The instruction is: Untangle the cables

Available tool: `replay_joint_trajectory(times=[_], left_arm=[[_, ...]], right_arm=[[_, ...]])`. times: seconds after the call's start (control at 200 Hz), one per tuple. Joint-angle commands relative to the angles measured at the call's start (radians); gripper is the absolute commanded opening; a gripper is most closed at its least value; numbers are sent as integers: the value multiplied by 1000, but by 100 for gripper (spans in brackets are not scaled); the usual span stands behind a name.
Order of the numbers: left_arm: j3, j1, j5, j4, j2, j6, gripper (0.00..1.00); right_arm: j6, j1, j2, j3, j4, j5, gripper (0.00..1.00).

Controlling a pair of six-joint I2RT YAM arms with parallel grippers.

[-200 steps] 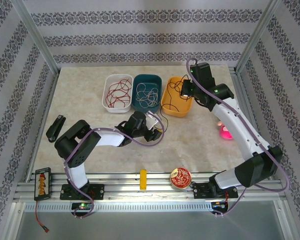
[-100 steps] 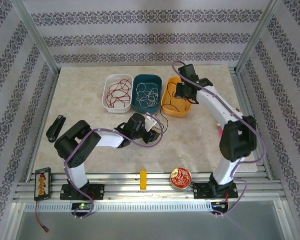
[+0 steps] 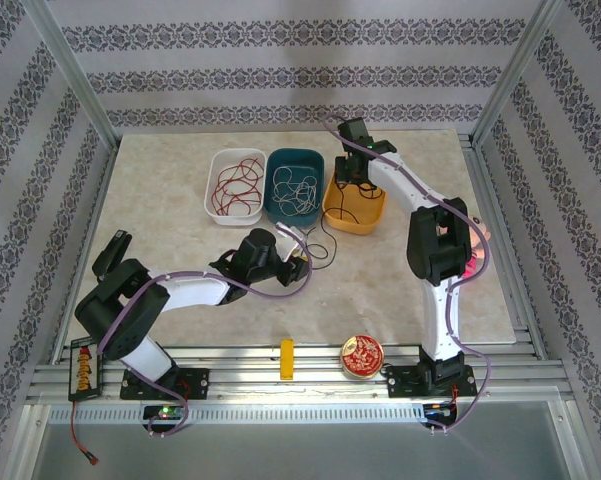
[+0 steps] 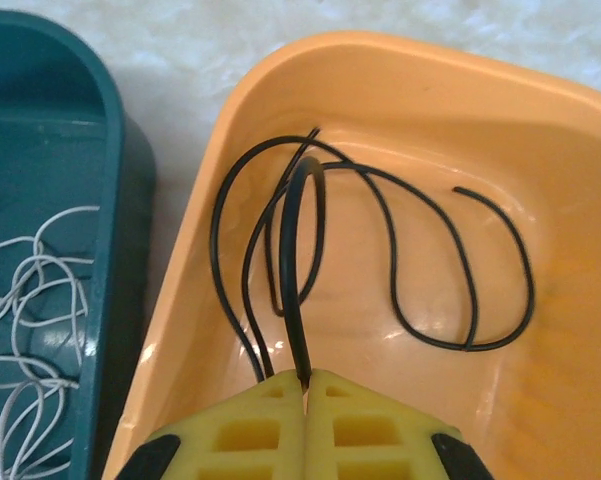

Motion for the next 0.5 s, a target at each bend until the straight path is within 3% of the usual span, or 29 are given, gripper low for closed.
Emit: replay_joint_trajectory(times=[0.0, 0.495], left_arm=[[-10, -12, -18, 13, -16, -23, 48], [0, -12, -16, 18, -11, -36, 49]], right_arm=[[-21, -12, 28, 37, -36, -84, 0], [-25, -49, 157, 155, -112, -196, 0]])
